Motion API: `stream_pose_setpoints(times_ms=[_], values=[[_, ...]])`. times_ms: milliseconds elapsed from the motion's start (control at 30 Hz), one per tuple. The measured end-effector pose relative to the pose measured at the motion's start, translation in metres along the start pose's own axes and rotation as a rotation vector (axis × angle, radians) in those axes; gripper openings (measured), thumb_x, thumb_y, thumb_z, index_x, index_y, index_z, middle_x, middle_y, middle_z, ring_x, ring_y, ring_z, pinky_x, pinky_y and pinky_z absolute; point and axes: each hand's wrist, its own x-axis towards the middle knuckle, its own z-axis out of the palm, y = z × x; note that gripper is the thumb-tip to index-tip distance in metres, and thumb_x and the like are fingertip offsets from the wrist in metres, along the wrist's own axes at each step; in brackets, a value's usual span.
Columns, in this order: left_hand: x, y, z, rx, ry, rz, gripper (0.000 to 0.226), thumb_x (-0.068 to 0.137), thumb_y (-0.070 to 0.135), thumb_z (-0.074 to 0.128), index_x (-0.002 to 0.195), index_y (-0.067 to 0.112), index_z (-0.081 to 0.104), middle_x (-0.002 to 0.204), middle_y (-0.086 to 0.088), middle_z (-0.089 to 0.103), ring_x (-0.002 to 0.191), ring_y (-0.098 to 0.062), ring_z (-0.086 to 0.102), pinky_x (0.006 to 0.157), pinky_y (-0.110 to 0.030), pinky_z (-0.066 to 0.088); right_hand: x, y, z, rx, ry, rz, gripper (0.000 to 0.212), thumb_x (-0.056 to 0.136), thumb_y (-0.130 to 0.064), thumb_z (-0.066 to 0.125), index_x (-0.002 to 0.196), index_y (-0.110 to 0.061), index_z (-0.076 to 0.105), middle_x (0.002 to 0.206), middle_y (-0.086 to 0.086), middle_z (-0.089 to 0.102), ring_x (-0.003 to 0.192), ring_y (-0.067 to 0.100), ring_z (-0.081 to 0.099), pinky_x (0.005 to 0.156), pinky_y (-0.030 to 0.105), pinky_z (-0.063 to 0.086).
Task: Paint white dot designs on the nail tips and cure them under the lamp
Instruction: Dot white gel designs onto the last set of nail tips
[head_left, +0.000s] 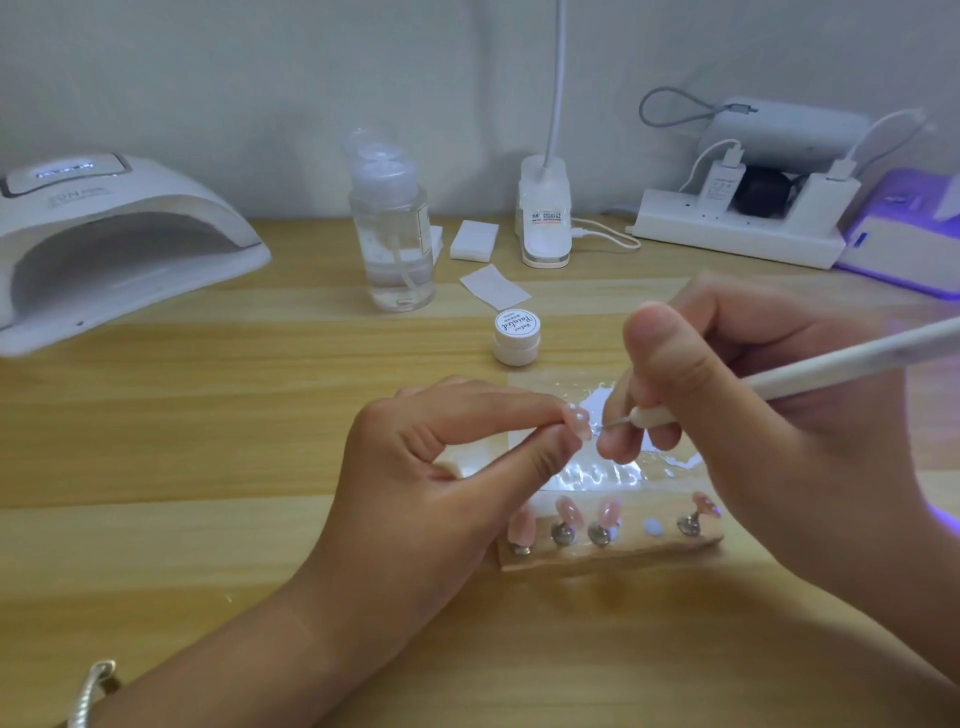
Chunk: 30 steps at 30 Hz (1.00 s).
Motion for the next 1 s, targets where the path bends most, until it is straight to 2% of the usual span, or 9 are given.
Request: stream_pose_setpoints(times_ms=[100,233,300,367,433,500,700,800,1000], values=[[0.0005,0.0006,0.0007,0.047,-0.01,0.022,0.007,0.081,0.027,0.078,0.086,0.023,0.081,0.09,0.004,0.077,0.089,-0.023,0.07,0.066,-0.066,0.047,0.0006,-0.0012,0.0018,-0.008,-0.003,0.004,0.032,0.094,-0.024,0.058,0.063,-0.015,0.056,0.055,-0.003,0.063,0.049,0.016,0.065,0.051,0.012,0.044],[0.0006,0.0014,0.0005,0.04,-0.002,0.04,0.006,0.08,0.022,0.077,0.085,0.02,0.081,0.086,0.001,0.077,0.078,-0.022,0.07,0.06,-0.032,0.053,0.0004,-0.0013,0.0014,-0.048,-0.018,0.01,0.033,0.095,-0.023,0.059,0.064,-0.011,0.059,0.057,0.0,0.065,0.051,0.015,0.065,0.052,0.012,0.044],[0.0008,0.0025,0.0009,0.019,-0.007,0.054,0.006,0.08,0.02,0.077,0.085,0.018,0.081,0.086,0.0,0.077,0.072,-0.023,0.069,0.053,-0.025,0.051,-0.0001,-0.0011,0.001,-0.055,-0.021,0.016,0.034,0.097,-0.021,0.061,0.065,-0.011,0.059,0.059,0.002,0.066,0.051,0.014,0.065,0.052,0.012,0.044],[0.0015,0.0025,0.0014,0.029,-0.009,0.08,0.005,0.081,0.019,0.077,0.085,0.019,0.081,0.085,0.005,0.077,0.076,-0.019,0.07,0.058,-0.034,0.054,-0.0002,-0.0011,0.0014,-0.06,-0.02,0.021,0.034,0.096,-0.02,0.059,0.064,-0.011,0.06,0.059,0.003,0.066,0.051,0.014,0.064,0.052,0.012,0.044],[0.002,0.0015,0.0019,0.075,0.004,0.094,0.006,0.08,0.021,0.077,0.086,0.022,0.08,0.086,0.008,0.077,0.084,-0.017,0.071,0.068,-0.054,0.052,-0.0002,-0.0015,0.0019,-0.059,-0.014,0.027,0.033,0.094,-0.022,0.058,0.064,-0.01,0.06,0.058,0.003,0.066,0.05,0.014,0.064,0.052,0.012,0.044],[0.0017,0.0006,0.0019,0.058,0.004,0.073,0.006,0.081,0.022,0.077,0.086,0.022,0.08,0.087,0.007,0.078,0.087,-0.019,0.07,0.067,-0.06,0.049,-0.0002,-0.0017,0.0022,-0.059,-0.013,0.029,0.033,0.095,-0.021,0.059,0.064,-0.01,0.06,0.057,0.002,0.065,0.05,0.014,0.064,0.052,0.012,0.044],[0.0017,0.0005,0.0017,0.044,-0.015,0.077,0.005,0.082,0.021,0.077,0.086,0.021,0.08,0.086,0.006,0.078,0.082,-0.018,0.07,0.069,-0.048,0.05,0.0001,-0.0014,0.0024,-0.049,-0.023,0.031,0.034,0.095,-0.022,0.058,0.065,-0.008,0.06,0.058,0.002,0.065,0.05,0.014,0.065,0.052,0.012,0.044],[0.0017,0.0011,0.0012,0.076,-0.013,0.097,0.005,0.082,0.023,0.077,0.086,0.023,0.08,0.087,0.009,0.077,0.081,-0.016,0.071,0.073,-0.036,0.05,0.0001,-0.0015,0.0026,-0.053,-0.025,0.03,0.032,0.093,-0.023,0.058,0.065,-0.007,0.06,0.058,0.001,0.066,0.05,0.013,0.065,0.052,0.012,0.045],[0.0018,-0.0004,0.0013,0.041,-0.01,0.078,0.007,0.082,0.023,0.077,0.087,0.02,0.08,0.087,0.004,0.077,0.078,-0.019,0.07,0.067,-0.042,0.051,0.0005,-0.0002,0.0023,-0.065,-0.025,0.026,0.031,0.092,-0.022,0.059,0.065,-0.008,0.06,0.057,0.001,0.066,0.049,0.012,0.064,0.052,0.011,0.044]])
